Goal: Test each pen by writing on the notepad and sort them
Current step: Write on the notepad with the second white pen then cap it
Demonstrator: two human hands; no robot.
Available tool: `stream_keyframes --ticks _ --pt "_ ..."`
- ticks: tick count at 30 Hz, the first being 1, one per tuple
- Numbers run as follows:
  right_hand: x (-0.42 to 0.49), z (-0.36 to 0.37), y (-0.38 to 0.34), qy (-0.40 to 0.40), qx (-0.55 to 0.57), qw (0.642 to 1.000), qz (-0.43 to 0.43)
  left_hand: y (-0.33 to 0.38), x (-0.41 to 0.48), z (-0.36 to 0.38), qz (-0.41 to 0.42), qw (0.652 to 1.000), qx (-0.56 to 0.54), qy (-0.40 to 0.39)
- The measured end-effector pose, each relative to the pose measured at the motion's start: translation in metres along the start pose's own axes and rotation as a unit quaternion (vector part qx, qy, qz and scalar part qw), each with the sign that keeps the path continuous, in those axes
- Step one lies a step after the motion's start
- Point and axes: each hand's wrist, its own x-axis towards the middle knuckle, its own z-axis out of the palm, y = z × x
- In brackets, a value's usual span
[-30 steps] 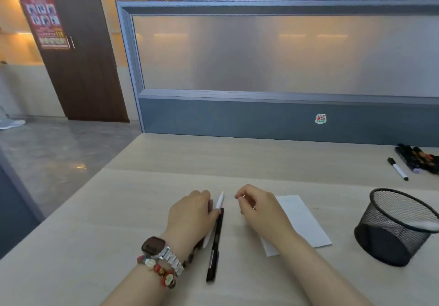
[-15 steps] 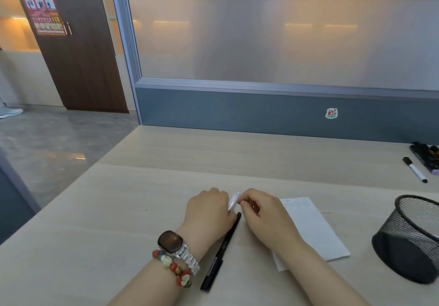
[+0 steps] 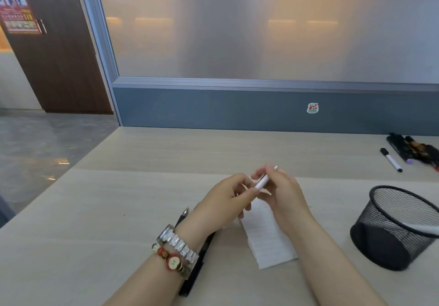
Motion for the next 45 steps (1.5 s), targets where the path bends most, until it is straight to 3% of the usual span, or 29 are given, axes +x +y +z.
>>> stream_keyframes --ticks 2,5,10,15,24,26,28,30,31,33,35,37,40,45 --pt "0.003 -0.002 -0.003 -0.018 0.159 0.987 0.032 -0.003 0.0 0.0 -0.002 1.0 -0.019 0.0" --pt "0.004 -0.003 -0.006 -0.03 0.364 0.925 0.109 -0.003 -0.002 0.0 -0.019 0.998 -0.06 -0.012" --pt "0.002 -0.01 -0.006 -0.039 0.428 0.886 0.172 0.002 -0.003 0.004 -0.048 0.991 -0.102 -0.077" --pt "0.001 -0.008 -0.009 -0.017 0.39 0.904 0.177 0.005 -0.006 0.007 -0.063 0.983 -0.114 -0.128" --pt "0.002 -0.002 -0.008 -0.035 0.334 0.934 0.121 0.007 -0.006 0.006 -0.078 0.982 -0.135 -0.104" --pt "0.003 -0.002 -0.007 -0.048 0.265 0.958 0.101 0.007 -0.006 0.004 -0.078 0.983 -0.143 -0.081" --pt "0.002 -0.002 -0.005 -0.027 0.083 0.995 0.053 0.007 -0.006 0.001 -0.075 0.984 -0.15 -0.052" --pt "-0.002 -0.003 -0.005 -0.01 -0.11 0.994 -0.003 0.006 -0.006 -0.001 -0.066 0.986 -0.147 -0.029" --pt "-0.004 -0.004 -0.004 -0.017 -0.154 0.988 -0.01 0.006 -0.005 -0.002 -0.06 0.988 -0.142 -0.023" --pt "-0.006 -0.006 -0.002 -0.046 -0.156 0.987 0.009 0.005 -0.006 -0.002 -0.047 0.99 -0.134 -0.021" --pt "-0.007 -0.009 -0.004 -0.026 -0.116 0.993 0.023 0.004 -0.006 -0.001 -0.036 0.991 -0.126 -0.018" --pt "-0.005 -0.016 -0.01 0.037 -0.067 0.997 0.004 0.0 -0.005 -0.003 -0.031 0.995 -0.089 0.016" --pt "-0.004 -0.036 -0.021 0.089 -0.067 0.993 -0.038 -0.011 -0.003 -0.005 -0.011 0.995 0.057 0.077" --pt "-0.002 -0.056 -0.013 0.095 -0.088 0.99 -0.047 -0.018 -0.004 0.002 0.038 0.965 0.257 0.04"
